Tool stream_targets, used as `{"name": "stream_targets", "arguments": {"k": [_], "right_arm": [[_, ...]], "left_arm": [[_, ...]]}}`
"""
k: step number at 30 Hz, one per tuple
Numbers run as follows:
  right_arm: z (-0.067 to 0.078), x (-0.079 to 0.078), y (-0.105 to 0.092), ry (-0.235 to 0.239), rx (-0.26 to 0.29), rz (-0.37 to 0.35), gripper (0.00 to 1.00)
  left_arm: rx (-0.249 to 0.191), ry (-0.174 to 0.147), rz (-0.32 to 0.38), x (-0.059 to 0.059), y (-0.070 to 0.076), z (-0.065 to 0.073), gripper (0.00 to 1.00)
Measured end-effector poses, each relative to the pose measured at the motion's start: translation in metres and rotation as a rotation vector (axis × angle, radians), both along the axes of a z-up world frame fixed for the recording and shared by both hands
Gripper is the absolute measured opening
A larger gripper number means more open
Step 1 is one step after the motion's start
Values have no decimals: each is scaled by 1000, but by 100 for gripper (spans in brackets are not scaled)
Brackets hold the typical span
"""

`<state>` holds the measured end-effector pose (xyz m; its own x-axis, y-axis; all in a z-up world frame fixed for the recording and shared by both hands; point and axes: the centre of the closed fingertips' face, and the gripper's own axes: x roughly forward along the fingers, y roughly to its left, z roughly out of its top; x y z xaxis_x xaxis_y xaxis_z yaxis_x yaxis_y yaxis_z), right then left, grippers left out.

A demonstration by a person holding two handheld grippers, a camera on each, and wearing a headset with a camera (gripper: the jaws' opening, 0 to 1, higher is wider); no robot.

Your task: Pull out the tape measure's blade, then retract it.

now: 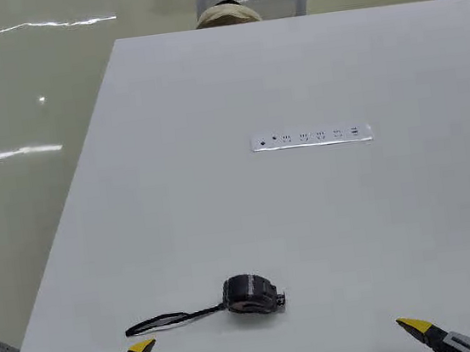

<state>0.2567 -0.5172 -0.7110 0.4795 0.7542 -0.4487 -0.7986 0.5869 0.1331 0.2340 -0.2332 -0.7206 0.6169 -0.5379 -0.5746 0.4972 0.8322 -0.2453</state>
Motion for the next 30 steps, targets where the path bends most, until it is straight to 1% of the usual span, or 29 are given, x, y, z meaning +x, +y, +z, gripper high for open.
{"name": "stream_targets", "arguments": {"k": [2,5,9,11,12,14,18,20,25,30], "right_arm": [[0,-1,-1,3,2,-4,63],[2,-3,-2,-1,5,-9,64],[3,-5,-3,0,7,-11,67],[3,-9,-2,2,-3,-4,69],[2,-10,-2,1,-6,0,69],[2,-11,-3,3,-5,-3,70],[3,-14,-4,2,-9,-11,72],[2,-16,-5,3,-9,-10,73],[0,-18,-10,14,-5,-25,74],[-1,-19,-12,15,3,-39,76]], "left_arm": [[12,-8,1,-3,1,0,79],[1,-4,12,-7,2,0,80],[-1,-3,19,-12,1,1,80],[-2,4,18,-15,3,-1,80],[-6,-1,20,-16,3,-1,81],[-17,-5,29,-16,4,1,81],[-18,-15,42,-18,7,2,82],[-30,-19,51,-19,8,2,83],[-27,-21,57,-20,10,0,84],[-36,-27,67,-20,10,0,85]]}}
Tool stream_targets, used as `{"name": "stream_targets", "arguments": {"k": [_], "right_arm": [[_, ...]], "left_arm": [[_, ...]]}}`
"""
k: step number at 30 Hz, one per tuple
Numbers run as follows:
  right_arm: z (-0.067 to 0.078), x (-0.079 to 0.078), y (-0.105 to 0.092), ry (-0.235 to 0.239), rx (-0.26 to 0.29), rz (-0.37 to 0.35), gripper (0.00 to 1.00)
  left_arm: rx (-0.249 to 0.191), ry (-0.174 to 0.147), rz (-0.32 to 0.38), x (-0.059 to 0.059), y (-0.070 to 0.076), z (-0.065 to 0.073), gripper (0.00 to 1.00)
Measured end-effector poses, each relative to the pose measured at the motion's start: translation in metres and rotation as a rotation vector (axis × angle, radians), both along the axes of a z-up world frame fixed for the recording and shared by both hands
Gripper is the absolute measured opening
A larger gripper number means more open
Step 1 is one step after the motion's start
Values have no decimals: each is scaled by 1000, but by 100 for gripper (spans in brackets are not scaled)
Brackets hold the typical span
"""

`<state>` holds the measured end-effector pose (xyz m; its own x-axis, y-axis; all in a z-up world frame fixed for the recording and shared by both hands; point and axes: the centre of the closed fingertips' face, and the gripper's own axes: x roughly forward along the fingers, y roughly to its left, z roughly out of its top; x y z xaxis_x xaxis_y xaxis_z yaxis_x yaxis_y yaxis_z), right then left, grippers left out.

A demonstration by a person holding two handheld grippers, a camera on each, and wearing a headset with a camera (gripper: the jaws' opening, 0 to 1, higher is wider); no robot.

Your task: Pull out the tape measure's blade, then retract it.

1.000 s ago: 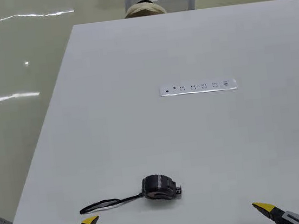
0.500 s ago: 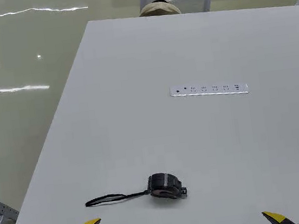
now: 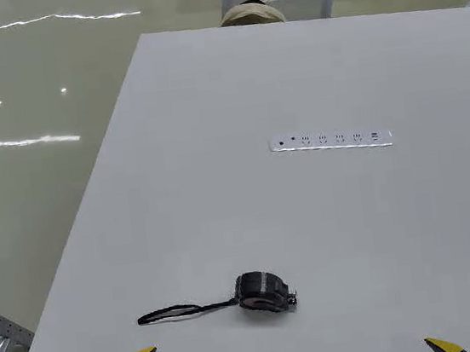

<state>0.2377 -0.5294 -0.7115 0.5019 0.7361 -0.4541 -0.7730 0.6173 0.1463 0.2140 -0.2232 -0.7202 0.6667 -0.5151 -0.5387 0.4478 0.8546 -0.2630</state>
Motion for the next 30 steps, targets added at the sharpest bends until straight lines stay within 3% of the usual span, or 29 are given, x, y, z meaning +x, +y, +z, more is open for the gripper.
{"name": "stream_targets", "arguments": {"k": [30], "right_arm": [[7,-1,2,-11,27,-27,75]], "left_arm": [[-7,-5,27,0,3,1,84]]}}
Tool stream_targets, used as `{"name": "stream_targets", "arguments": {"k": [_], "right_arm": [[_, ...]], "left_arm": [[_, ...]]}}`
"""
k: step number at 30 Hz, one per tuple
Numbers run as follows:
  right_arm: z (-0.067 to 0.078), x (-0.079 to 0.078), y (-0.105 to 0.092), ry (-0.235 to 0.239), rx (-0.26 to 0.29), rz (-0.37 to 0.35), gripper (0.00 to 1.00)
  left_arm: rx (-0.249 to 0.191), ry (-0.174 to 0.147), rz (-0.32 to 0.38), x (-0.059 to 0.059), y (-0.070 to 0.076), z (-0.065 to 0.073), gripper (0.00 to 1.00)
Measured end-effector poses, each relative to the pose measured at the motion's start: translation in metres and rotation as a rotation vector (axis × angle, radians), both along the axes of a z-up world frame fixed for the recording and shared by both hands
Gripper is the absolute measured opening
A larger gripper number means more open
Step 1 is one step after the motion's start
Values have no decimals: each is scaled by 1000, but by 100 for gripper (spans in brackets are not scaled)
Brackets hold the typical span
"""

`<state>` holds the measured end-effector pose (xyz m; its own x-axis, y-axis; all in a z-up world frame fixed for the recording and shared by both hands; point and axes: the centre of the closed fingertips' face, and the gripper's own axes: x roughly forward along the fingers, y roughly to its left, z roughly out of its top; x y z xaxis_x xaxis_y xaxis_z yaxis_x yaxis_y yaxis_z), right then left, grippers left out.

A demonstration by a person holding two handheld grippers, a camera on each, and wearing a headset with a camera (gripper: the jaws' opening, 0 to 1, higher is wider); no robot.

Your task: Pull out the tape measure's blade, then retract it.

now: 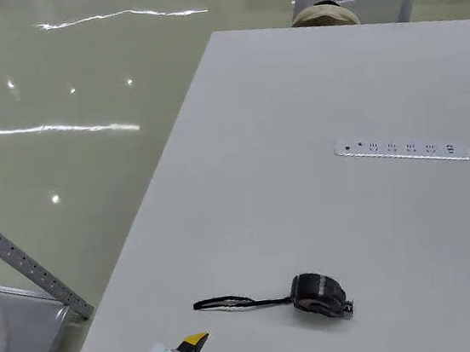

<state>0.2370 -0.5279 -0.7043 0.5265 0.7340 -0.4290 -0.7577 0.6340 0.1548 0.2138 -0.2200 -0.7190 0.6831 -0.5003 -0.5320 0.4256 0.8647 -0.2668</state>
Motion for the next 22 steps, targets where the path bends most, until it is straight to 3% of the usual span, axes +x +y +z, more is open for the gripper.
{"name": "stream_targets", "arguments": {"k": [22], "right_arm": [[2,0,0,-7,7,-7,75]], "left_arm": [[3,2,7,0,1,0,85]]}}
